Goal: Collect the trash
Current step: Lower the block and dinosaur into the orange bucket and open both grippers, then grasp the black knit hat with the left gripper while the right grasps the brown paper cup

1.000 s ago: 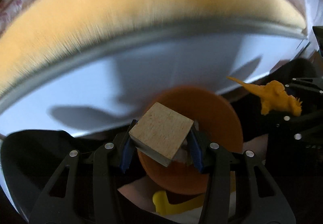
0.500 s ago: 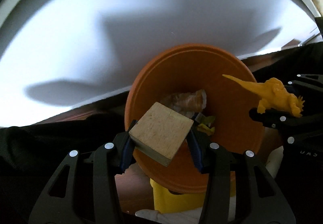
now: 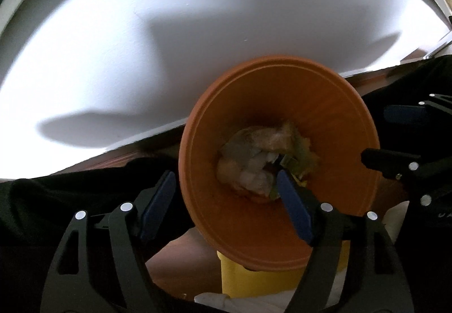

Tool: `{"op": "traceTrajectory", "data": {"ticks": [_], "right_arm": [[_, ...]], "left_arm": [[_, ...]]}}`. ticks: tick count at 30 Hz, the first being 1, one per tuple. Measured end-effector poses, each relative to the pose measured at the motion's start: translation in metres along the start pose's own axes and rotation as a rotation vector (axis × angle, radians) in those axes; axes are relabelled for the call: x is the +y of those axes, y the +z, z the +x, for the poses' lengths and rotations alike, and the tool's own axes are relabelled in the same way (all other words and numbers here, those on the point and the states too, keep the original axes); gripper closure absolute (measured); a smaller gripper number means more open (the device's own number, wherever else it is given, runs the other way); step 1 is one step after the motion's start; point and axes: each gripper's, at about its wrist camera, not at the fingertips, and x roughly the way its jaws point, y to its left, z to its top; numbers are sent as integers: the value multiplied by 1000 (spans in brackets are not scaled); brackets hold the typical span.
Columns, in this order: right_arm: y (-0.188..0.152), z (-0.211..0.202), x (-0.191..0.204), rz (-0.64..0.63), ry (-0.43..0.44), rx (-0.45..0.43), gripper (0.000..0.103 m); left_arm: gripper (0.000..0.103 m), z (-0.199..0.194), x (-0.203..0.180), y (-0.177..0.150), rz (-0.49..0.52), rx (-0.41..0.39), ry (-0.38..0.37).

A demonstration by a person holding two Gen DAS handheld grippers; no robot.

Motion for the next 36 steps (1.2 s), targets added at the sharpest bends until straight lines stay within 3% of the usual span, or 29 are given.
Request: {"op": "traceTrajectory", "data": {"ticks": [12, 20, 22, 27, 36], "right_arm": [[-14, -34, -20, 20, -5, -73, 35], [-22, -117, -18, -70, 44, -246, 35], [-17, -144, -17, -101, 35, -315, 34], [9, -198, -32, -96, 54, -463, 27], [122, -236, -88, -25, -64, -681, 21]], "left_arm": [[30, -22, 3, -2, -26, -41, -48], [30, -118, 5, -6, 42, -285, -111], [24, -147, 9, 0, 42, -358, -122], [16, -200, 18, 37, 45, -537, -60], [16, -204, 39, 152, -45, -578, -3]]}}
